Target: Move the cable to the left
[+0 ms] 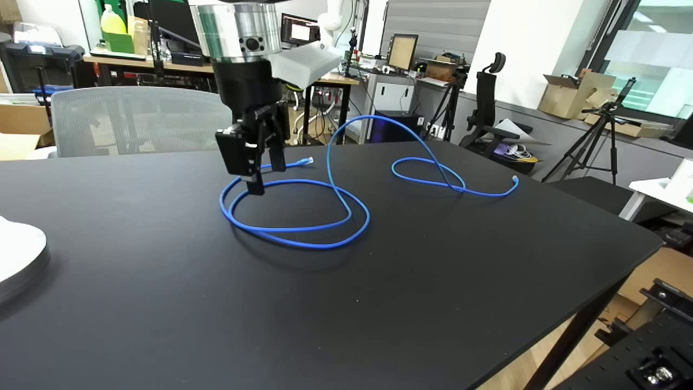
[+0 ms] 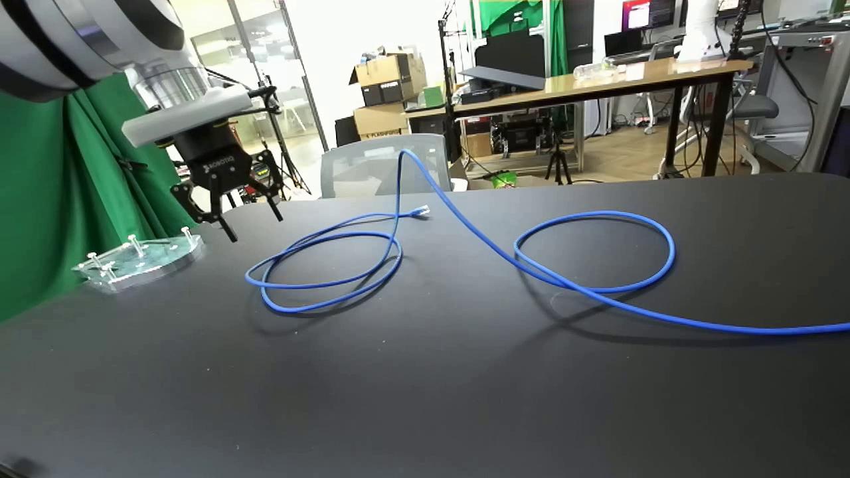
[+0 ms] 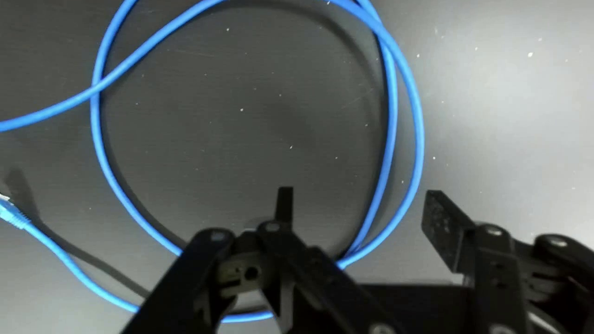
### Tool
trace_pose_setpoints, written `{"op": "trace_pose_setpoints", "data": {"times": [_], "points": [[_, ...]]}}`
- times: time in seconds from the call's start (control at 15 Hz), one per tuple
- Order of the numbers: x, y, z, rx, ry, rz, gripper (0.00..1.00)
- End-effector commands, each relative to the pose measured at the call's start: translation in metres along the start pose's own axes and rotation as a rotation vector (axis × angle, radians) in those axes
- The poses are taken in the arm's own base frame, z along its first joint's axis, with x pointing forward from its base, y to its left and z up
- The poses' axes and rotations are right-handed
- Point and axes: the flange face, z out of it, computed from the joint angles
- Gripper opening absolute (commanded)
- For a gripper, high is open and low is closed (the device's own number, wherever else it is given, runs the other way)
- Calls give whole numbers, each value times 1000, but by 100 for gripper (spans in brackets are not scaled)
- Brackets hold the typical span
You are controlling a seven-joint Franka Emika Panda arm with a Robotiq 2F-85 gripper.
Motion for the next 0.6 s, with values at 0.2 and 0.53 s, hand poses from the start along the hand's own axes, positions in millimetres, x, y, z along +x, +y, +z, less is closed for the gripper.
{"op": "trace_pose_setpoints", "data": {"times": [0.2, 0.53], "points": [[-21, 32, -36, 46, 40, 305, 100], [-36, 57, -46, 60, 50, 451, 100]]}}
